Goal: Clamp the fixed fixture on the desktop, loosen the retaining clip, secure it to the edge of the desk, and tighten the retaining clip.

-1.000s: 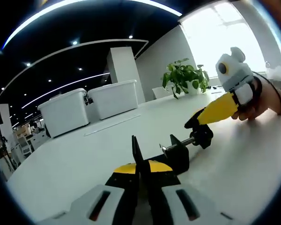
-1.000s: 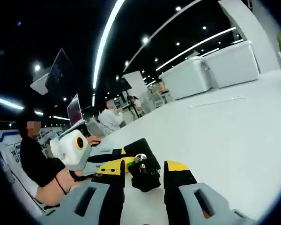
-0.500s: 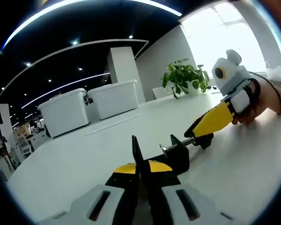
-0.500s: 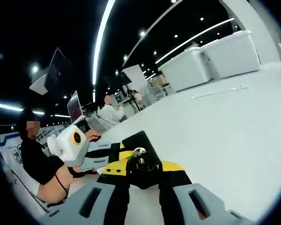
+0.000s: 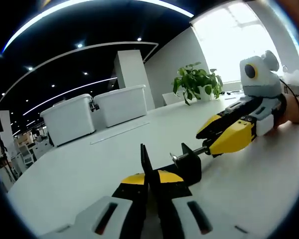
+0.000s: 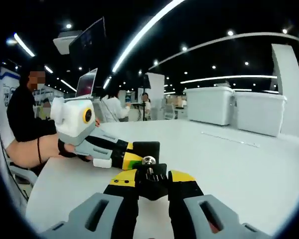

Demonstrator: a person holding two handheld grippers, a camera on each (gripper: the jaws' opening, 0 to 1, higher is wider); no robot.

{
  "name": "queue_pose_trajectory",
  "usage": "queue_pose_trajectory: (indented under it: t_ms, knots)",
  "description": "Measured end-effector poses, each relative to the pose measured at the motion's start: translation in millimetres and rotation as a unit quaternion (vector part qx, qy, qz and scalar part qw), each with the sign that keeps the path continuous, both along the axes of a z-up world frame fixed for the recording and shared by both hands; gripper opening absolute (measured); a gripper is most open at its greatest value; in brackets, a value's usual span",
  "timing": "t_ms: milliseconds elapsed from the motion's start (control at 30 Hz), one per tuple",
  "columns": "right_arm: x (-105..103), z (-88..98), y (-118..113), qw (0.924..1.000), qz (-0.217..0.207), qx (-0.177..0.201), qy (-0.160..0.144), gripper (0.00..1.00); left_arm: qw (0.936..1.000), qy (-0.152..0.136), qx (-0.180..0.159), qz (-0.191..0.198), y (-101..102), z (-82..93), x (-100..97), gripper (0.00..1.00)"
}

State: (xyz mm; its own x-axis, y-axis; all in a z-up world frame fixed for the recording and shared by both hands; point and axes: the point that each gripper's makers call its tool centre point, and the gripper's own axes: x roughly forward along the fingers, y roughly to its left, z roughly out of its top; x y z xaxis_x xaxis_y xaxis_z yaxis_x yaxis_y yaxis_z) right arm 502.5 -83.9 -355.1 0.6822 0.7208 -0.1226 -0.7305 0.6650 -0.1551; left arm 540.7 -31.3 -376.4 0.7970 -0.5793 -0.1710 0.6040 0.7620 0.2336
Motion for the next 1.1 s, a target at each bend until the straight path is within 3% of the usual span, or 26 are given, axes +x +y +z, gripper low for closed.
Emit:
queue_pose_trajectory:
  t_ms: [167,267,367,500,633,767,900,1000,1100]
  knots:
    - [-2.0,0.5,3.8,0.9946,-0.006,-0.072,-0.075,0.22,1.0,-0.001,0.0,0.0,0.2,0.1,0.1,0.06]
    - [-3.4,0.3,7.0,0.9837,0.003,-0.126,-0.129,0.22,1.0,0.0,0.0,0.0,0.5,-0.1,0.1,0.06]
    - [-2.9,0.0,7.0,0.9843,-0.001,-0.122,-0.127,0.22,1.0,0.0,0.001,0.0,0.5,0.0,-0.1,0.06]
    - [-0.2,2.3,4.0,0.9952,-0.015,-0.059,-0.076,0.23,1.0,-0.001,0.001,0.001,0.4,0.0,0.2,0.06]
    - [4.4,3.7,-5.2,0.9993,-0.027,0.023,0.016,0.33,1.0,0.0,0.001,0.001,0.3,0.0,0.3,0.06]
    - [8.8,6.7,-12.9,0.9871,-0.035,0.112,0.109,0.35,1.0,0.0,0.0,0.001,0.1,-0.1,0.2,0.06]
    - [2.2,-0.1,-6.9,0.9754,-0.016,0.137,0.172,0.3,1.0,0.0,0.001,0.001,0.1,-0.1,0.1,0.06]
    - [7.2,1.4,-11.0,0.9674,-0.026,0.161,0.194,0.29,1.0,-0.001,0.002,0.002,0.2,0.0,-0.2,0.06]
    - [11.5,-4.0,-13.7,0.9666,-0.039,0.156,0.2,0.23,1.0,-0.001,0.001,0.002,0.5,0.1,0.1,0.06]
